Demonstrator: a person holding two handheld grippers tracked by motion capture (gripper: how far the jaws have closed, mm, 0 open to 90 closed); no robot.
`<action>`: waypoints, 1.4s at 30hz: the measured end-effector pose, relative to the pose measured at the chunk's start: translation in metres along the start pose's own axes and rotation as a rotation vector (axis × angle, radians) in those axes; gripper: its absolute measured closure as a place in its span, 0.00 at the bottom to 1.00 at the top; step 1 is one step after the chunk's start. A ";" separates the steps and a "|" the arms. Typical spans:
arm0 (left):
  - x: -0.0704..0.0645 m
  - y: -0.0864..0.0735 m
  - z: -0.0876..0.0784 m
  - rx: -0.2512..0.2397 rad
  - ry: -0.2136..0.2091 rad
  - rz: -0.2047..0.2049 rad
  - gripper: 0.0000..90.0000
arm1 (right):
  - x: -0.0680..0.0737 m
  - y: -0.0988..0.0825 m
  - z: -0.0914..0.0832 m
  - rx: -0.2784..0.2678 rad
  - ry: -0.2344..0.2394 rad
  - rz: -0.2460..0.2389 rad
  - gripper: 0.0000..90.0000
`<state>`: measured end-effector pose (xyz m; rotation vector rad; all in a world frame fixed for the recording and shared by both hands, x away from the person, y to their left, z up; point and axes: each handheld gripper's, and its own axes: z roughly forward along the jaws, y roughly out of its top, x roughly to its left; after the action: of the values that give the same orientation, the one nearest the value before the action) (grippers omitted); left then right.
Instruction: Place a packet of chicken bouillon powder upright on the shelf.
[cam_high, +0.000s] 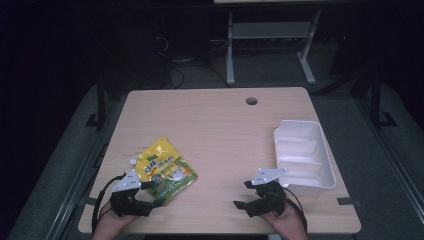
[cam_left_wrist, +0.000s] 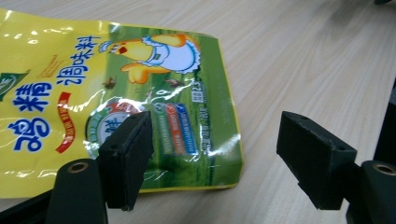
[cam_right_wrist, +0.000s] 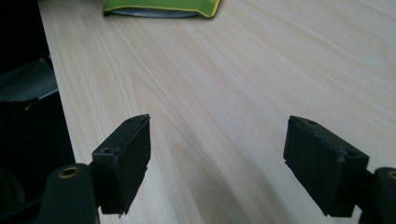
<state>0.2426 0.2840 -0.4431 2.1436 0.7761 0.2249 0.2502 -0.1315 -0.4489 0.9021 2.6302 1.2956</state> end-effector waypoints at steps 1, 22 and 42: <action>0.002 -0.001 -0.001 -0.004 0.003 -0.012 0.29 | 0.000 0.003 0.001 -0.007 0.005 0.001 0.24; 0.029 -0.008 -0.013 -0.012 0.096 -0.099 0.30 | 0.006 0.106 0.052 0.050 0.036 -0.115 0.25; 0.054 -0.012 -0.014 0.007 0.204 -0.197 0.27 | 0.029 0.159 0.134 0.201 0.084 -0.245 0.39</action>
<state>0.2742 0.3313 -0.4487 2.0545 1.0998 0.3405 0.3427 0.0530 -0.4109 0.5315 2.8643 1.0479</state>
